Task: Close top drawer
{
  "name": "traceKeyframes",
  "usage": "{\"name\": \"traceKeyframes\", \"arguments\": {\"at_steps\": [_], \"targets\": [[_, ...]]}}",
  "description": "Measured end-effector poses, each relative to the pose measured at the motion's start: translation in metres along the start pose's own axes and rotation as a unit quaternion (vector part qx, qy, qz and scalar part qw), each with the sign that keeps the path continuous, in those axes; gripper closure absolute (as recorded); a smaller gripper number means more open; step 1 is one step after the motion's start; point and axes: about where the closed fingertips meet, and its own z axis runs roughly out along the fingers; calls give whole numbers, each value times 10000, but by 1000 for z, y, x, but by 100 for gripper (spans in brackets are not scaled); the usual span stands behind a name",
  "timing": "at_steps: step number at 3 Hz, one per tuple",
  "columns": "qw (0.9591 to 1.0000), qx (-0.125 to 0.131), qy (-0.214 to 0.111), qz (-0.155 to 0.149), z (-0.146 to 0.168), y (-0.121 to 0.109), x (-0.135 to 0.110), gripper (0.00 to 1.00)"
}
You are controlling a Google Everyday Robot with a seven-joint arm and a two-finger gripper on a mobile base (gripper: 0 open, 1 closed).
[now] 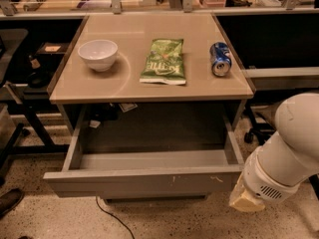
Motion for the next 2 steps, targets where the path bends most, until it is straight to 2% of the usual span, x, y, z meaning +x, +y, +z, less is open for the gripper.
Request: {"name": "traceKeyframes", "arguments": {"at_steps": [1,2], "targets": [[9999,-70,99,91,15,-4,-2,100],[9998,16,-7,200,40,-16,-6,100]]}}
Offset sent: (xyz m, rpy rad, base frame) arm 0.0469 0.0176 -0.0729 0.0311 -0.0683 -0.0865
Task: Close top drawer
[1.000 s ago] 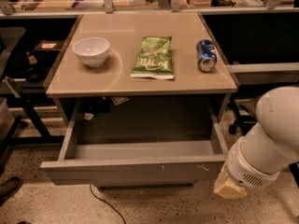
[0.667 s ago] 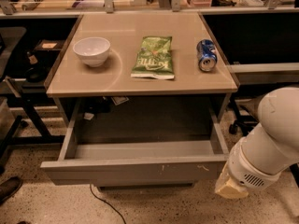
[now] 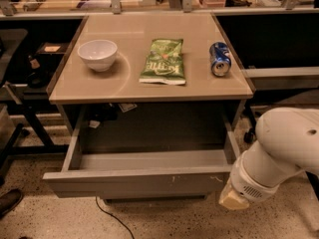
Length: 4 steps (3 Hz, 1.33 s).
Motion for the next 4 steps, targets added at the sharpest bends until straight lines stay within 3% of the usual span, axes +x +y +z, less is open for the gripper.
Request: {"name": "traceKeyframes", "arguments": {"at_steps": [2,4], "targets": [[9986,452,-255,86,25,-32,-13,100],[9970,690,-353,74,31,-51,-22,100]]}}
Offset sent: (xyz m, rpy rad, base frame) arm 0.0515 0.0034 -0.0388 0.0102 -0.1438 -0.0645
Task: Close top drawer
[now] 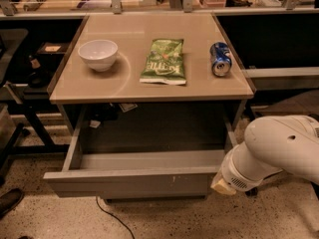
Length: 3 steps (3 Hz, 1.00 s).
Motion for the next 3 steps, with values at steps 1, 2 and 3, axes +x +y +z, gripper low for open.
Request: {"name": "traceKeyframes", "arguments": {"at_steps": [1,2,3], "targets": [[10000,1,0,-1,0,0,0,82],[10000,1,0,-1,0,0,0,58],[10000,1,0,-1,0,0,0,35]]}}
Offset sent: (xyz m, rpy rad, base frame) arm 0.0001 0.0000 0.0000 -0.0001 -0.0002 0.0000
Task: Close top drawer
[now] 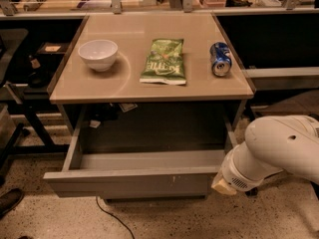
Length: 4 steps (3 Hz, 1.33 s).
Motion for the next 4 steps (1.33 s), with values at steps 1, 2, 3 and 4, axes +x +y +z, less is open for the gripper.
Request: {"name": "traceKeyframes", "arguments": {"at_steps": [1,2,3,4], "targets": [[10000,0,0,0,0,0,0,12],[10000,0,0,0,0,0,0,0],[10000,0,0,-1,0,0,0,0],[10000,0,0,-1,0,0,0,18]]}}
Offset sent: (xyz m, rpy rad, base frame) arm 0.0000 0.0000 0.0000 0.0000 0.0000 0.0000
